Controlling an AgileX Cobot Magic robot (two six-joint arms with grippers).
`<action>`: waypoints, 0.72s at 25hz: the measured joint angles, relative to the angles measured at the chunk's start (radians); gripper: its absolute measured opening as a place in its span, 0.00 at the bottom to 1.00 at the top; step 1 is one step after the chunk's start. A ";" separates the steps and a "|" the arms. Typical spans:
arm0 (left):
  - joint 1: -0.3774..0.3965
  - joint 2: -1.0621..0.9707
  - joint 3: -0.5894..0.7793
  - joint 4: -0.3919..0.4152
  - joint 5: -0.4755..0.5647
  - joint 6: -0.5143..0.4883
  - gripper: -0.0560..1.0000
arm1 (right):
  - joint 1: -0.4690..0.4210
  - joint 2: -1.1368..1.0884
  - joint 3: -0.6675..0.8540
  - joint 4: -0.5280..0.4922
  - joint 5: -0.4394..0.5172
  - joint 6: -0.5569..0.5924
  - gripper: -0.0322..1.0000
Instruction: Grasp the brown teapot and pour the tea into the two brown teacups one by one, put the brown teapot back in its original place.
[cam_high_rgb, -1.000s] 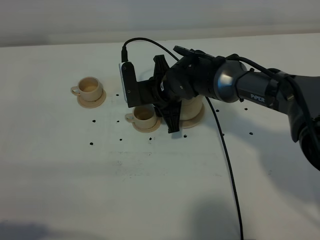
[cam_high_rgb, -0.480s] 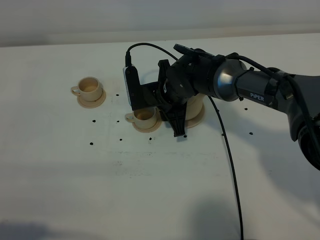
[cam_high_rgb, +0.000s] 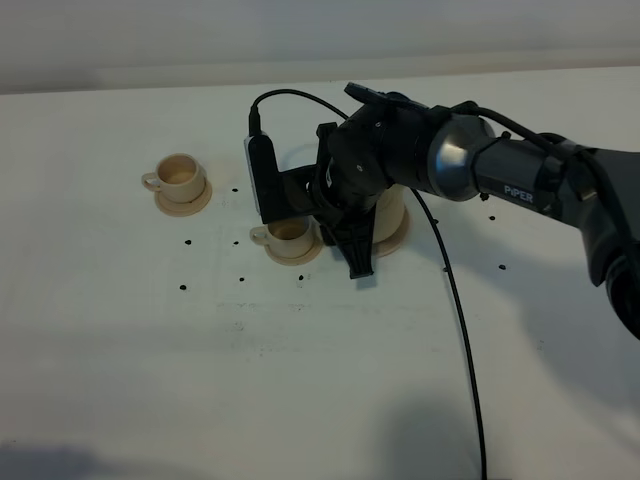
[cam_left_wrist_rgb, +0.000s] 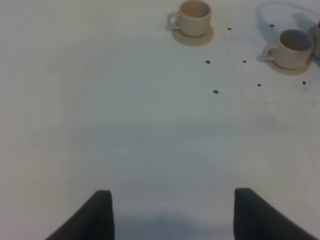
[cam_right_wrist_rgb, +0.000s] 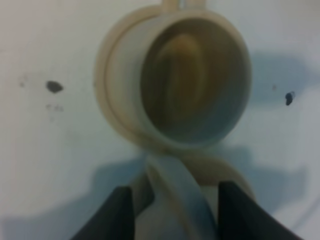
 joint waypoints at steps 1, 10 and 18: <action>0.000 0.000 0.000 0.000 0.000 0.000 0.52 | 0.000 -0.002 0.000 0.006 0.005 0.000 0.38; 0.000 0.000 0.000 0.000 0.000 0.000 0.52 | 0.004 -0.019 0.000 0.062 0.074 0.006 0.37; 0.000 0.000 0.000 0.000 0.000 0.000 0.52 | 0.008 -0.035 0.000 0.096 0.154 0.041 0.37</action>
